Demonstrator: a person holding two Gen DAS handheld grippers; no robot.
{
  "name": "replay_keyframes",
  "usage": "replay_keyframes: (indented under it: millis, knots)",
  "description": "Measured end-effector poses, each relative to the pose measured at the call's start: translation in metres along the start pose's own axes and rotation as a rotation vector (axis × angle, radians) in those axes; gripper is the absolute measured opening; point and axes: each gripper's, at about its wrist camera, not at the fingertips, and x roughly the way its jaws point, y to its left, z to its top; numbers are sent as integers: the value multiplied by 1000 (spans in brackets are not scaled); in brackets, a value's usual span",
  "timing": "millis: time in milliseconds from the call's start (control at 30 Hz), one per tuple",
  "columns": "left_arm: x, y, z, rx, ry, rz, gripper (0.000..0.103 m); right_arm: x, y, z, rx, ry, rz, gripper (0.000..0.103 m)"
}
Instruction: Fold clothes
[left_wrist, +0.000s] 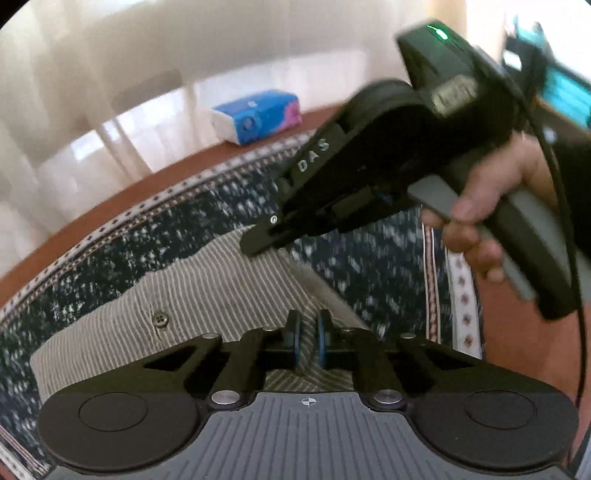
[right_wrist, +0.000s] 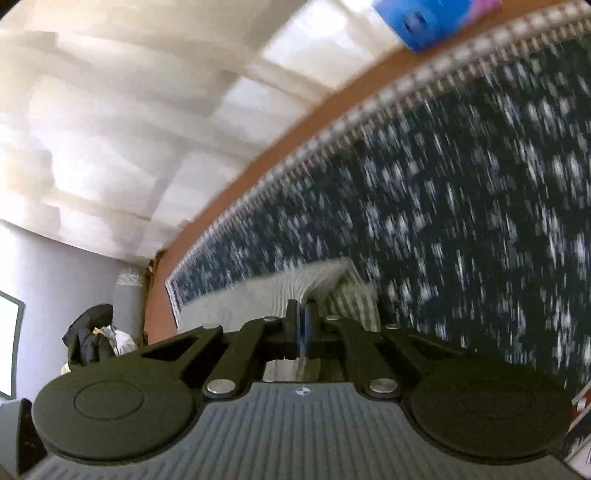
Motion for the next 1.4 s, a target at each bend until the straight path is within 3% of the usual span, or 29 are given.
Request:
replay_keyframes:
  millis: [67,200,267,400,500,567,667,800,900,967,1067,1233,1400]
  knots:
    - [5,-1,2,-13,20,-16,7,-3,2,4,-22,-36,15,2]
    - [28,0,-2,-38,79,-23,10,9,-15,7,18,-20,-36,2]
    - [33,2,-6,-53,82,-23,17,14,-23,5,32,-11,-48,2]
    - [37,3,-7,-44,77,-22,20,22,-33,2,44,-4,-52,4]
    - [27,6,-2,-65,76,-37,31,25,-33,2,54,-4,-51,5]
    - [10,13,1,-98,54,-42,42,22,-29,3,46,-11,-48,12]
    - [-29,30,0,-162,-21,-5,52,5,-17,5,0,-46,-37,18]
    - [-82,71,-16,-278,-127,133,65,-23,-5,-1,-36,-98,-39,44]
    - [-95,111,-40,-366,-114,252,69,-37,1,-10,-41,-118,-53,48]
    - [-93,135,-58,-438,-79,266,69,-40,3,-20,-40,-114,-79,55]
    - [-80,163,-82,-580,-39,205,69,-40,10,-35,-55,-102,-139,59]
    - [-60,183,-103,-730,-25,97,70,-31,23,-59,-89,-54,-209,63]
    - [-44,199,-112,-802,-14,36,76,-25,27,-72,-64,-51,-248,68]
